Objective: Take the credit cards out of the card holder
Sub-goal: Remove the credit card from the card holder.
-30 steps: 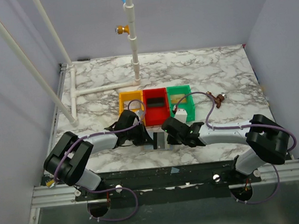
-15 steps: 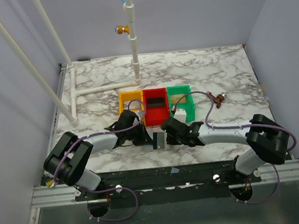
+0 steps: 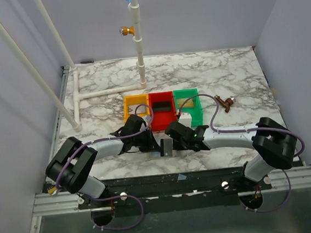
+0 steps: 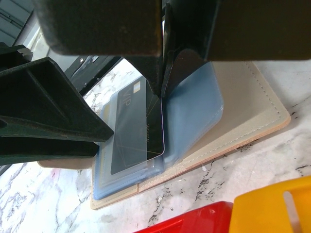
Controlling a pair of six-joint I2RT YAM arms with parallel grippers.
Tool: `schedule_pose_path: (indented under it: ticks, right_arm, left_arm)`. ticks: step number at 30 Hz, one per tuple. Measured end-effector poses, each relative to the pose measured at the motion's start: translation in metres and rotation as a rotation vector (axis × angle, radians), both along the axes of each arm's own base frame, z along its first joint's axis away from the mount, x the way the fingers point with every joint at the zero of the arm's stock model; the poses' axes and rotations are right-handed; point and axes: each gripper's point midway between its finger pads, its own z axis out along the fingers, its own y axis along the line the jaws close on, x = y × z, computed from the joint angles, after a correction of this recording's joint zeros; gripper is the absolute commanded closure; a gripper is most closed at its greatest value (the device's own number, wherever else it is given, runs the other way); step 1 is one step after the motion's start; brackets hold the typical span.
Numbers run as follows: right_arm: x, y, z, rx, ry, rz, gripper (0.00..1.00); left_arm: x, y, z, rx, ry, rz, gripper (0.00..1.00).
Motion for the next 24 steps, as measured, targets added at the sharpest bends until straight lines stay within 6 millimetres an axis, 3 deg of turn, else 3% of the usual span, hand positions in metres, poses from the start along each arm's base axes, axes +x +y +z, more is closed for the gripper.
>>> schedule_pose_path:
  ticks: [11, 24]
  right_arm:
    - [0.0, -0.003, -0.001, -0.004, -0.012, -0.017, 0.68]
    - [0.0, -0.002, -0.001, 0.002, -0.015, -0.017, 0.68]
  left_arm:
    - [0.002, 0.008, 0.0, 0.021, -0.002, 0.015, 1.0]
    - [0.006, 0.036, 0.003, 0.133, -0.067, 0.018, 1.0]
